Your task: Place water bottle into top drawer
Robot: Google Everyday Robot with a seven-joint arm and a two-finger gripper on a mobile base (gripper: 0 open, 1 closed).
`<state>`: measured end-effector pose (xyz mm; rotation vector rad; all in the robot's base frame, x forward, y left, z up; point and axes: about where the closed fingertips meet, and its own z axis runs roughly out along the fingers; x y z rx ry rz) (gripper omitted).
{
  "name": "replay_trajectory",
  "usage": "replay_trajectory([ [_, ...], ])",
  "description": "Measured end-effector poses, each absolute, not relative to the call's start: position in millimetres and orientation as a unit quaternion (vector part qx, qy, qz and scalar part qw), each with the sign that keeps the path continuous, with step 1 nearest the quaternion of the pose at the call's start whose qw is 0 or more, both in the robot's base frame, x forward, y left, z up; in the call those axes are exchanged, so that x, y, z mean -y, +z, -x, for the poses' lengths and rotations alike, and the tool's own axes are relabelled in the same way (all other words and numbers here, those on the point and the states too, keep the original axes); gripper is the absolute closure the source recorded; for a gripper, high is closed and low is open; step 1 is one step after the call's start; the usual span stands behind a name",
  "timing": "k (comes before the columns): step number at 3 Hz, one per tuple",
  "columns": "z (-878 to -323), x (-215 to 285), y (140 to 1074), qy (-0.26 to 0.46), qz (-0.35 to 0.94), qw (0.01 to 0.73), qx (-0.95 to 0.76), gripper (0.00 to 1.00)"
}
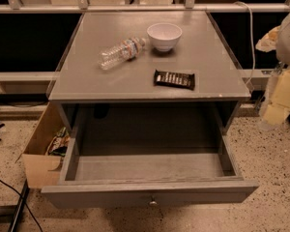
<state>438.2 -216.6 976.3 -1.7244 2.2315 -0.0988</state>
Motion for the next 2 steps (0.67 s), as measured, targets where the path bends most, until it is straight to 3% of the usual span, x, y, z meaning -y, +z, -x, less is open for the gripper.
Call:
replay_trajectory([
  [2,-448,205,979,-0.040,0.626,0.180,-0.758,0.00],
])
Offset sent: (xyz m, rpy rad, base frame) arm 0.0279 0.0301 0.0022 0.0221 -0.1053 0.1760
